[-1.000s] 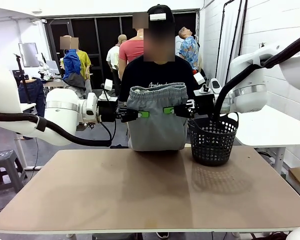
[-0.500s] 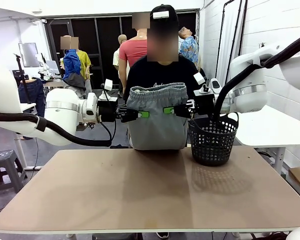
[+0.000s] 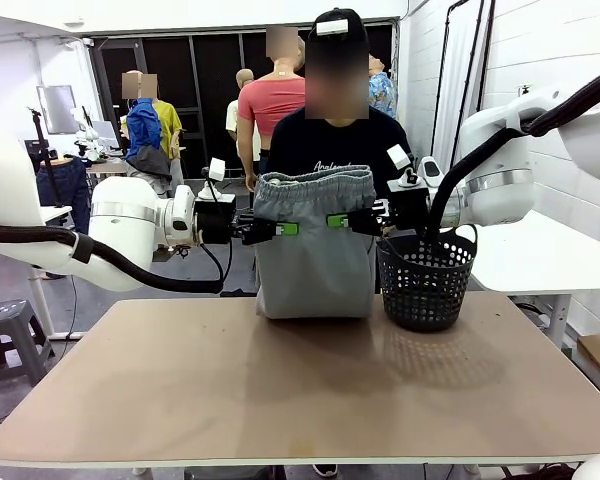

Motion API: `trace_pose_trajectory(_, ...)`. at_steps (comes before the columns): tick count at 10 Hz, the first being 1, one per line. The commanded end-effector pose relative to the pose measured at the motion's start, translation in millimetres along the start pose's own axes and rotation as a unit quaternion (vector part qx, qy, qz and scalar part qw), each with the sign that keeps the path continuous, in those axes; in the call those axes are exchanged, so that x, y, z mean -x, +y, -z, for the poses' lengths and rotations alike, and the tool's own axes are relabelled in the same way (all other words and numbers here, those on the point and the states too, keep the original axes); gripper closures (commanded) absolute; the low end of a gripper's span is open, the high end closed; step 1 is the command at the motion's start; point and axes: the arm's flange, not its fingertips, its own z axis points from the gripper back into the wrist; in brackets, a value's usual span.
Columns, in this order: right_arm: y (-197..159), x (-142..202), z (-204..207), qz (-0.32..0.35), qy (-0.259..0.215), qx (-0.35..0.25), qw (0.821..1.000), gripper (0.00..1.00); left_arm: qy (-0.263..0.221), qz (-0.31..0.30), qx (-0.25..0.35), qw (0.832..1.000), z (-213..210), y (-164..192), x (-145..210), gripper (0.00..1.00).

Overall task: Fold the training pants.
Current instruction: Release the ends of the Training pants and then grab the overlapped ends.

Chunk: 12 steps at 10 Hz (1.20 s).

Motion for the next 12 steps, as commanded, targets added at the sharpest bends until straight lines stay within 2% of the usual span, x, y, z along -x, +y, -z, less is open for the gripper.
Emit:
trace_pose_trajectory(1, 4.5, -1.6, -1.8, 0.0, -0.014, 0.0, 1.0, 1.0, -0.009, 0.004, -0.006, 1.0, 1.3, -2.8, -5.6, 1.0)
trace_pose_trajectory(12, 4.5, -1.6, -1.8, 0.0, -0.014, 0.0, 1.0, 1.0, -0.009, 0.004, -0.006, 1.0, 1.3, -2.8, -5.6, 1.0)
